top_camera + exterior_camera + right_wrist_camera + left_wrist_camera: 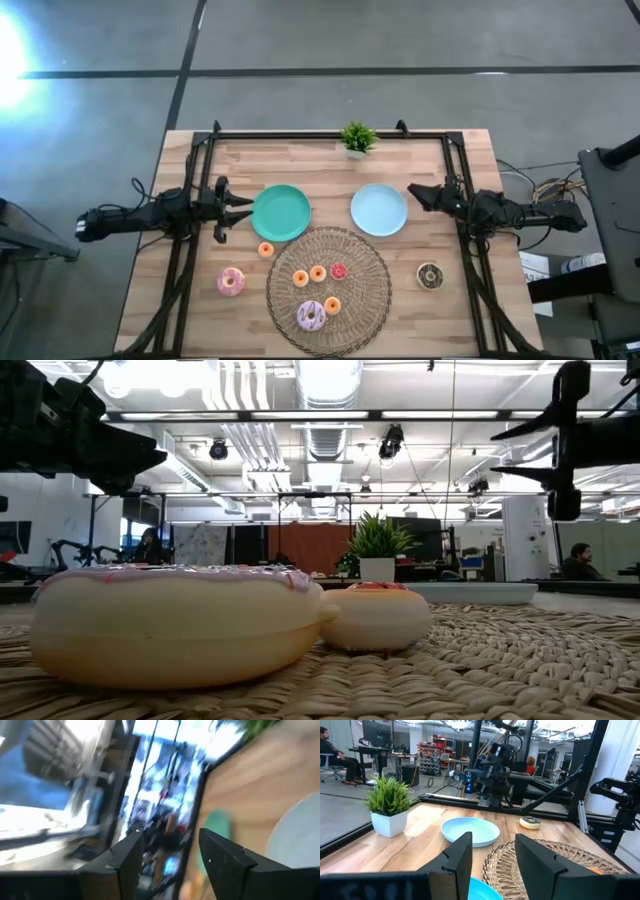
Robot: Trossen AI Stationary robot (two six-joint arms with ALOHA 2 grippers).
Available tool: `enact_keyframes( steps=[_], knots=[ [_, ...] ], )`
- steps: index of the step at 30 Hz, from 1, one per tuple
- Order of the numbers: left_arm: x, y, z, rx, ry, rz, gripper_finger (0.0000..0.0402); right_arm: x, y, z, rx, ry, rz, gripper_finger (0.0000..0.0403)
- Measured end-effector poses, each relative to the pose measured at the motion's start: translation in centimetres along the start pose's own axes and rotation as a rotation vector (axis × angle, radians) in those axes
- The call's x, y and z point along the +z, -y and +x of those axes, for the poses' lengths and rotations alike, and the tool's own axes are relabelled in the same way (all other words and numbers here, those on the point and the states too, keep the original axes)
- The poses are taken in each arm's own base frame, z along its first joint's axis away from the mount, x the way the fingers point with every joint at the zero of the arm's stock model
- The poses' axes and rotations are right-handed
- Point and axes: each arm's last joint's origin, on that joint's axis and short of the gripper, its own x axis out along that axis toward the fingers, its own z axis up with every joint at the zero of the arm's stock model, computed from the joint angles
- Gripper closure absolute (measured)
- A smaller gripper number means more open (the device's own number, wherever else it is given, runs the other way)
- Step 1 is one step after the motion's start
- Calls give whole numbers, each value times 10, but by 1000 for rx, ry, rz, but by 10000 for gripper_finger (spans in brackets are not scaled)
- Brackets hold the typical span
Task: Pick & Place donuts
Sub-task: Put the big black doughnut on the light blue plate
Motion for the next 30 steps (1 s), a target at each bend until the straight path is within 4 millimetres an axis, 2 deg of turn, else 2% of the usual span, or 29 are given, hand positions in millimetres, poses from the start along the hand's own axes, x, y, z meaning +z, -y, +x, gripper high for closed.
enact_keyframes(
  steps=[3,7,11,13,18,22,25,30],
  knots=[
    [0,0,0,0,0,0,278,3,-1,0,-9,98,-2,220],
    [0,0,0,0,0,0,278,5,-10,2,66,126,22,220],
    [0,0,0,0,0,0,278,0,-22,6,201,-15,53,220],
    [0,0,0,0,0,0,278,-4,-26,11,195,-95,60,220],
    [0,0,0,0,0,0,278,-21,-29,28,-98,-395,-4,220],
    [0,0,0,0,0,0,278,-35,-28,33,-474,-794,-81,220],
    [0,0,0,0,0,0,278,-40,-30,34,-720,-997,-159,220],
    [0,0,0,0,0,0,278,-50,-51,50,-769,-1213,-371,220]
  ],
)
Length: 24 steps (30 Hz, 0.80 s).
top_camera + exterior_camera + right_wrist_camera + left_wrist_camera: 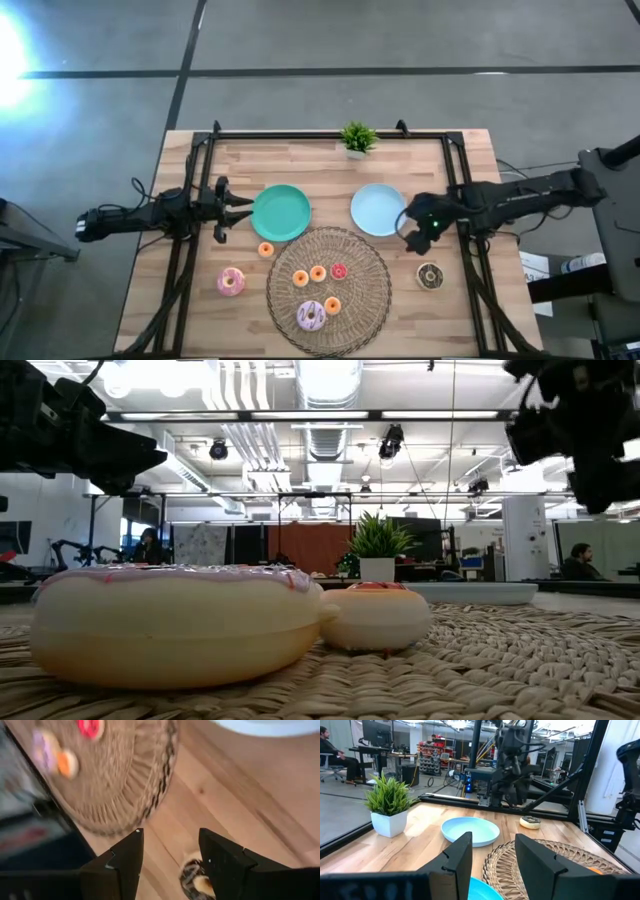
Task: Pick & Place donuts
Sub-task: Put the big black doughnut on the light blue plate
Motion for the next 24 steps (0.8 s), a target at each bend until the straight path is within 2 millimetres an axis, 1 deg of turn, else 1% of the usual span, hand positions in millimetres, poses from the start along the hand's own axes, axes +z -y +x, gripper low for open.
enact_keyframes(
  steps=[3,5,7,9,11,15,21,24],
  knots=[
    [0,0,0,0,0,0,278,0,-18,-1,-79,-81,-154,220],
    [0,0,0,0,0,0,278,-4,-26,2,-149,-146,-251,220],
    [0,0,0,0,0,0,278,-12,-31,10,-215,-224,-333,220],
    [0,0,0,0,0,0,278,-20,-33,21,-268,-302,-419,220],
    [0,0,0,0,0,0,278,-26,-34,32,-315,-365,-469,220],
    [0,0,0,0,0,0,278,-29,-35,48,-409,-373,-552,220],
    [0,0,0,0,0,0,278,-45,-38,55,-426,-411,-806,219],
    [0,0,0,0,0,0,278,-49,-37,57,-429,-421,-846,209]
  ],
)
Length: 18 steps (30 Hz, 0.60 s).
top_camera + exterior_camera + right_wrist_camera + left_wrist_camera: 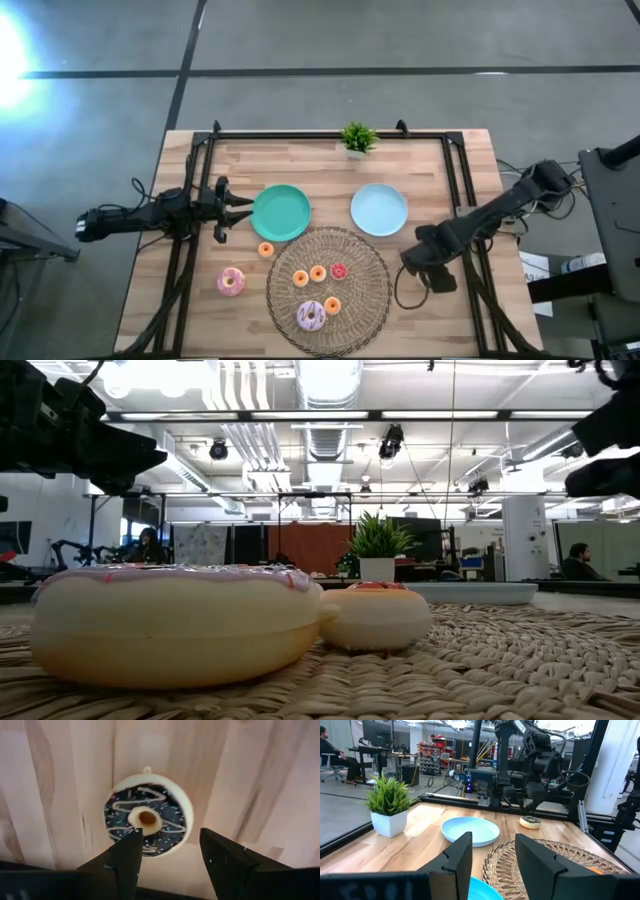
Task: Pick & Place donuts
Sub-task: Put the big black doughnut on the light blue plate
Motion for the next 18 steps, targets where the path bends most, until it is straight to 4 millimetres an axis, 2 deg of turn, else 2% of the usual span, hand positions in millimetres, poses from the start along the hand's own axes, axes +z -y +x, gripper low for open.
enact_keyframes(
  steps=[5,10,18],
  knots=[
    [0,0,0,0,0,0,278,1,3,9,-26,20,3,183],
    [0,0,0,0,-1,0,278,3,5,24,-61,-37,25,167],
    [0,0,0,0,-1,0,278,11,4,44,-77,-112,26,166]
  ],
)
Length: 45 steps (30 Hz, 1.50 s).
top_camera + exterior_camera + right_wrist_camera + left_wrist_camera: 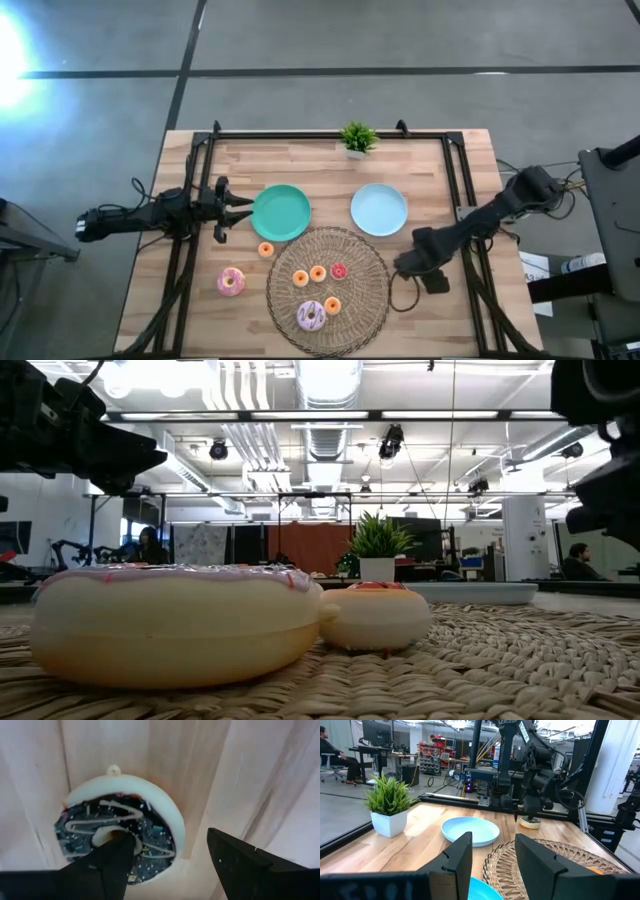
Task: Pick & Place donuts
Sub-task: Put the big black doughnut on the light blue plate
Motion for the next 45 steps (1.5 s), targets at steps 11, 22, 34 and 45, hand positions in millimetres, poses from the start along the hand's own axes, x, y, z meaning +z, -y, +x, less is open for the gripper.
enact_keyframes(
  steps=[11,22,34,45],
  knots=[
    [0,0,0,0,0,0,278,6,-1,11,7,-43,79,260],
    [0,0,0,1,0,0,278,-5,11,-33,86,207,346,387],
    [0,0,0,1,0,0,278,-18,105,-83,49,589,1008,380],
    [0,0,0,0,0,0,278,17,147,-46,31,414,979,380]
  ],
)
